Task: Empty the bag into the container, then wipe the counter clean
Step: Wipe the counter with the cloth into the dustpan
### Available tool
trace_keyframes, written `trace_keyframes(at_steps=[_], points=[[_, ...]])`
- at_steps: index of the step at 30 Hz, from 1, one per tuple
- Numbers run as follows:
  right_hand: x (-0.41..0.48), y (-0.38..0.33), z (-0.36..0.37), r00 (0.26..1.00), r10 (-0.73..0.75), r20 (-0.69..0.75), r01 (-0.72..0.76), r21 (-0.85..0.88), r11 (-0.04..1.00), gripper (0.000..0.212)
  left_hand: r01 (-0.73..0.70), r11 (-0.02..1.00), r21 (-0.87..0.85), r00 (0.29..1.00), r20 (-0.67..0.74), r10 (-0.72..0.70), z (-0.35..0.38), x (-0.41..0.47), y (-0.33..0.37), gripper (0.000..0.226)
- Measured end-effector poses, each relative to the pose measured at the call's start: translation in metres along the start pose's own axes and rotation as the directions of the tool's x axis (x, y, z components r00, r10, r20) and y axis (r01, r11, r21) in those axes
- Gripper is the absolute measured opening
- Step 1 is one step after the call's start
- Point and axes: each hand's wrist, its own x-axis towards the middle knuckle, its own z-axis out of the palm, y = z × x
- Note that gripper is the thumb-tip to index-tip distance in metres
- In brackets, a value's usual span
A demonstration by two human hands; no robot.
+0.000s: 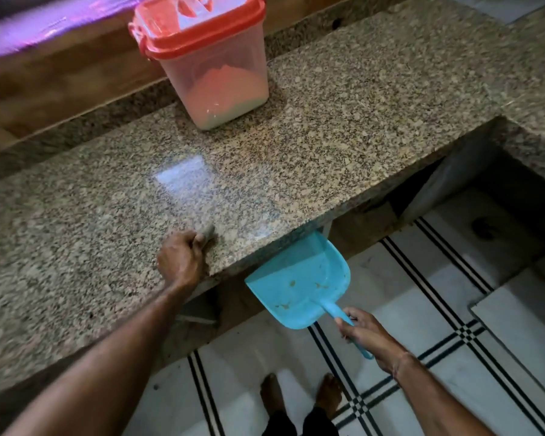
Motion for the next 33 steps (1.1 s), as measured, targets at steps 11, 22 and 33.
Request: trace_keyframes(at_steps=[11,22,33], points=[[-0.014,0.01,0.019,0.998,0.055,-0.014,-0.055,0.014,0.998,0.023,-0.06,0.998,-0.036,0.997,0.051,0.062,0.057,-0.032,0.099,0.022],[-0.015,-0.011,0.024,0.996,0.056,-0.065,-0.055,0.009,0.998,0.024,-0.074,0.977,-0.202,0.986,0.129,0.101,0.053,0.008,0.09,0.028],[-0.013,-0.018,0.025,0.996,0.045,-0.078,-0.043,0.022,0.999,0.016,-0.49,0.87,-0.061,0.851,0.181,0.492,0.072,-0.017,0.101,0.021]])
